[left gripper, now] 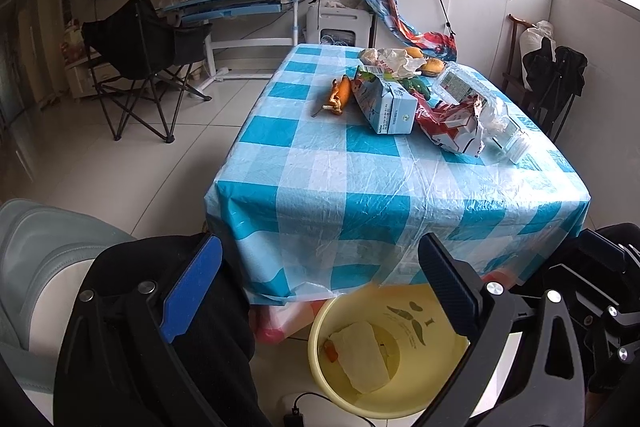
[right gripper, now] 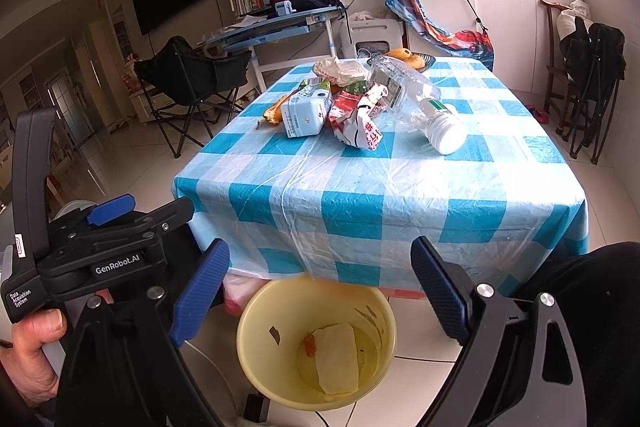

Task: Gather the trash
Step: 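Move both tools back toward the trash on the table, then grasp the white milk carton with the right tool while the left tool grasps an orange peel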

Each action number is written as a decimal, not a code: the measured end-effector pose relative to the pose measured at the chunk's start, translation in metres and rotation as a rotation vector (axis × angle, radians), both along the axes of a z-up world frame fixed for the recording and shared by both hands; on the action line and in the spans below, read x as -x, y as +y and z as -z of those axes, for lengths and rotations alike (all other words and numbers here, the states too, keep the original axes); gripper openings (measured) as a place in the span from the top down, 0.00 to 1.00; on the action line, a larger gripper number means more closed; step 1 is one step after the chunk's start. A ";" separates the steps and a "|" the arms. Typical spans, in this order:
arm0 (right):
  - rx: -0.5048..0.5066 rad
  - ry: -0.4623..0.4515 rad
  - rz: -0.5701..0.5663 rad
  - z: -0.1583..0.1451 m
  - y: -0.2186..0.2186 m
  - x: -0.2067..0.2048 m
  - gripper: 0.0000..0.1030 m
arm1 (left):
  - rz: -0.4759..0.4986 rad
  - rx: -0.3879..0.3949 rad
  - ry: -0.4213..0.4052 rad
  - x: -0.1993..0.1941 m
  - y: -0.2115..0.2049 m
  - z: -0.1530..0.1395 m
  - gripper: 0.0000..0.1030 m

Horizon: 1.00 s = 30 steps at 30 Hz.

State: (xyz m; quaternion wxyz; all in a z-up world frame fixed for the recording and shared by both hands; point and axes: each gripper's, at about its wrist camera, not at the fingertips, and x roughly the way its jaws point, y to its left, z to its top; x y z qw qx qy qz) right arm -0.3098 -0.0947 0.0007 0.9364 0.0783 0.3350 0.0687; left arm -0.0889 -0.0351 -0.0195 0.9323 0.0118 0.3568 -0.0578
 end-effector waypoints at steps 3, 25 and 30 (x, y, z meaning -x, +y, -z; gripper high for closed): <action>-0.001 0.001 -0.002 0.000 0.001 0.001 0.14 | -0.005 0.007 0.001 -0.001 0.001 0.000 0.08; -0.035 -0.091 -0.166 -0.047 0.032 -0.090 0.14 | -0.204 0.139 -0.017 -0.116 0.063 -0.011 0.08; -0.053 -0.036 -0.160 -0.037 0.040 -0.170 0.18 | -0.261 0.221 -0.055 -0.115 0.088 -0.015 0.08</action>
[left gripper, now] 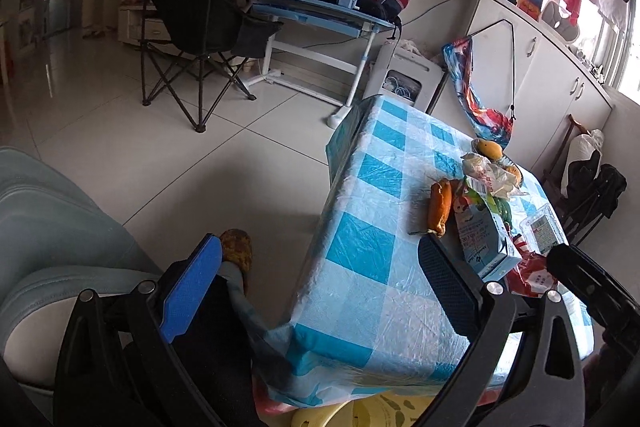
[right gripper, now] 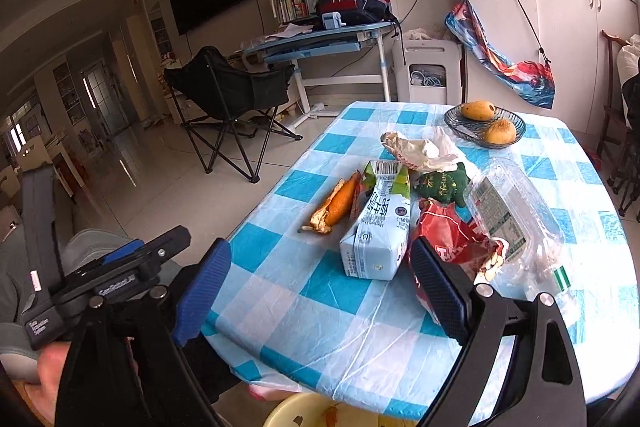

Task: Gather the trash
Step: 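Grasp the white milk carton with the right tool while the left tool grasps an orange peel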

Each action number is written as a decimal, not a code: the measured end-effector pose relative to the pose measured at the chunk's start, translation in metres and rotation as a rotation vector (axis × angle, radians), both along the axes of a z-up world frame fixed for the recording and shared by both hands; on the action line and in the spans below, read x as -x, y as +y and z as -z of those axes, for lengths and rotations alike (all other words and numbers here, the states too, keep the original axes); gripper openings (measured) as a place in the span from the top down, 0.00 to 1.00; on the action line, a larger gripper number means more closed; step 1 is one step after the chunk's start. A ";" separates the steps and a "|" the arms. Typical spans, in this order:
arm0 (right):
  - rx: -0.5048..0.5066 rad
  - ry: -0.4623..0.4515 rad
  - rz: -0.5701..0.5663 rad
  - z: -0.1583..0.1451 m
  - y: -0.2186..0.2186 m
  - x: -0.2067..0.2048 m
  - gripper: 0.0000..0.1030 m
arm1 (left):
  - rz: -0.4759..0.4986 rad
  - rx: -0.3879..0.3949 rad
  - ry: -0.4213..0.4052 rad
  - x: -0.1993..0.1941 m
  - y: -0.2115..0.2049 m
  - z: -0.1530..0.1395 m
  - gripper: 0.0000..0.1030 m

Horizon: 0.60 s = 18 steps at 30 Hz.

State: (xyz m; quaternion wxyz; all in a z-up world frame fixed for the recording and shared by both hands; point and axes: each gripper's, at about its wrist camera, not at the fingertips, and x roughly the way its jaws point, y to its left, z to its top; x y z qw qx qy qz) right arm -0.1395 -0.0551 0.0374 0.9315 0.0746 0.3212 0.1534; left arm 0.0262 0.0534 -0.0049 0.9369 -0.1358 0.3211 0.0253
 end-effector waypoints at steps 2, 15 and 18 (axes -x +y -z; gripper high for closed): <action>0.005 0.057 0.018 0.009 0.001 -0.029 0.23 | 0.010 -0.017 -0.012 -0.002 -0.001 -0.002 0.08; 0.158 0.170 -0.017 0.045 -0.014 -0.060 0.48 | 0.268 -0.082 0.082 -0.091 -0.071 0.012 0.08; 0.192 0.170 -0.035 0.045 -0.011 -0.062 0.47 | 0.326 -0.125 0.106 -0.114 -0.095 0.020 0.08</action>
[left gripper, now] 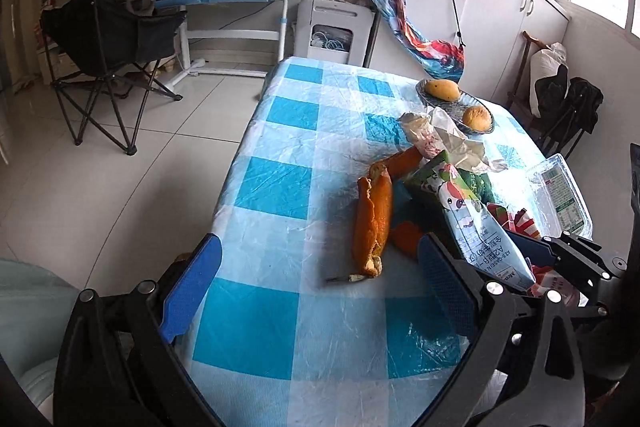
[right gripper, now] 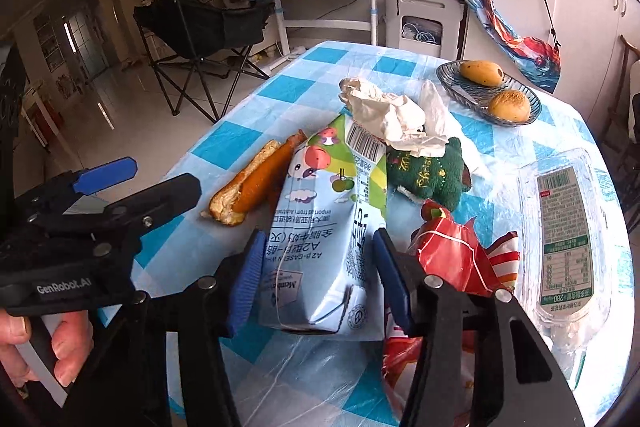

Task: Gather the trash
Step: 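Grasp the white milk carton with the right tool while the left tool grasps an orange peel, then lift the carton and peel and carry both toward the yellow bucket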

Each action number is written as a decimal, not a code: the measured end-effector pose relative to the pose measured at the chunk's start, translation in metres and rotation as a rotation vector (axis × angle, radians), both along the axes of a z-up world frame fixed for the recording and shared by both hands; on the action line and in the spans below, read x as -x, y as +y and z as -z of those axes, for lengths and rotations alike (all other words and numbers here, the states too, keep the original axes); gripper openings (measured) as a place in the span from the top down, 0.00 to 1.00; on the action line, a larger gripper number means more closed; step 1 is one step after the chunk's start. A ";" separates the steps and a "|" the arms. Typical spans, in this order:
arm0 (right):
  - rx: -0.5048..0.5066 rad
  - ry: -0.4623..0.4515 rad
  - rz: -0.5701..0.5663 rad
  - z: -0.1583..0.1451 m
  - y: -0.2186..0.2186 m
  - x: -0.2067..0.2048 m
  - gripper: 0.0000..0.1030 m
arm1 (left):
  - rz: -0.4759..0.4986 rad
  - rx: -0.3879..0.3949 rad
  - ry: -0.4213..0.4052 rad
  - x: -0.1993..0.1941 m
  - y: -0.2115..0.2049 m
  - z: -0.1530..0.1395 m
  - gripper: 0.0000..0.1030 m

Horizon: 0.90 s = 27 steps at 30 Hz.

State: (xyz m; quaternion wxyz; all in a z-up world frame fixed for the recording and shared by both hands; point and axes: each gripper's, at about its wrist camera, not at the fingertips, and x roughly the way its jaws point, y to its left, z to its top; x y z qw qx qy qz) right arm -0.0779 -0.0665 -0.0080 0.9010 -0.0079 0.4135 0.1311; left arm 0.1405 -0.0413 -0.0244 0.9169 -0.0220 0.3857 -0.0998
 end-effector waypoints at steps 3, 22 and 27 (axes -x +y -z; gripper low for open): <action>0.007 0.004 -0.019 0.002 0.000 -0.006 0.44 | 0.041 -0.032 0.009 -0.014 -0.018 0.007 0.08; -0.595 0.007 0.083 -0.004 -0.058 -0.002 0.58 | 0.060 0.115 0.060 -0.012 0.004 0.015 0.92; -0.513 0.049 0.064 -0.003 -0.044 0.000 0.58 | 0.053 0.116 0.060 -0.003 0.009 0.013 0.92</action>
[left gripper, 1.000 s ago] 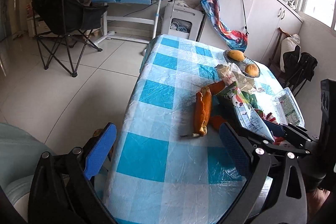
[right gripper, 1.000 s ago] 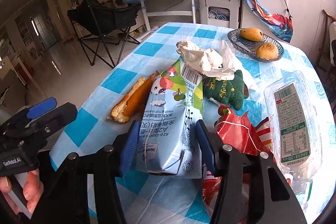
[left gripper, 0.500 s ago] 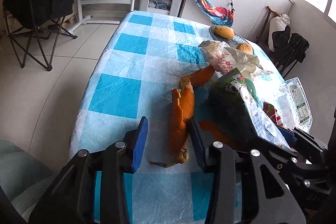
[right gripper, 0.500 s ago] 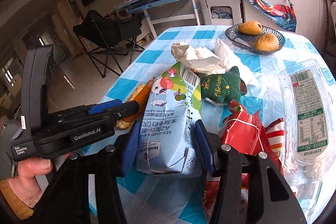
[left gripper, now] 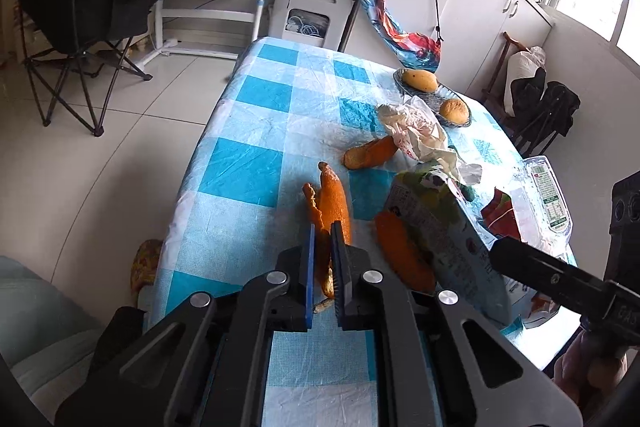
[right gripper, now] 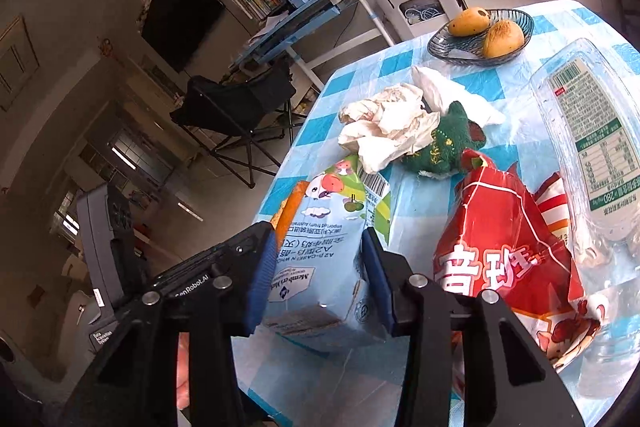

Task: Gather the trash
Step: 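Lift the carton and peel and carry both toward the yellow bucket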

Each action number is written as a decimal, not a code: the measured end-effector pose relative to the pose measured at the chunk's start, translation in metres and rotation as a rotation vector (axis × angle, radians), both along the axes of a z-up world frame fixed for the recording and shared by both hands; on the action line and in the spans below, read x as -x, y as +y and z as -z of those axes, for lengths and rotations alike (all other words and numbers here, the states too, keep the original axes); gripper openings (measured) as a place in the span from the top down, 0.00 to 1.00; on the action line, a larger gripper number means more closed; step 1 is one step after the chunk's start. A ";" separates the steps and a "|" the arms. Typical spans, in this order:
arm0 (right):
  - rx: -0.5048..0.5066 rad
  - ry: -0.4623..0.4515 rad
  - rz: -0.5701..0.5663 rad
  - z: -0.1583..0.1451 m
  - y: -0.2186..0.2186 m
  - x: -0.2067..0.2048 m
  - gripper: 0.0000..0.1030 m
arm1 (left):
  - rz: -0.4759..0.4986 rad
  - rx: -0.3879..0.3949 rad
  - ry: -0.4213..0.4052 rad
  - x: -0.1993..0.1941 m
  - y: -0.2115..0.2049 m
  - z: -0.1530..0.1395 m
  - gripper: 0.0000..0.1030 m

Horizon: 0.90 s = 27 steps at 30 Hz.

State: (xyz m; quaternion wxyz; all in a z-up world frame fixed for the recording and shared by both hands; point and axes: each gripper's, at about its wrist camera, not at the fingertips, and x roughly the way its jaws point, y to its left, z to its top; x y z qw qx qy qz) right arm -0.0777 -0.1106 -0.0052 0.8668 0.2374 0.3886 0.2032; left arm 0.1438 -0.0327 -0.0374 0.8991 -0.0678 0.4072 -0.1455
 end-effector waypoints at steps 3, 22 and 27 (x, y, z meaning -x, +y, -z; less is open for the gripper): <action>0.121 -0.016 -0.027 0.000 0.014 0.003 0.56 | 0.004 -0.016 0.014 -0.001 -0.003 0.003 0.92; -0.013 -0.088 0.020 -0.015 0.004 0.015 0.56 | 0.018 0.094 -0.035 0.008 0.012 -0.012 0.96; -0.030 -0.099 0.018 -0.021 0.005 0.021 0.56 | 0.032 0.075 0.045 0.005 0.008 0.001 0.95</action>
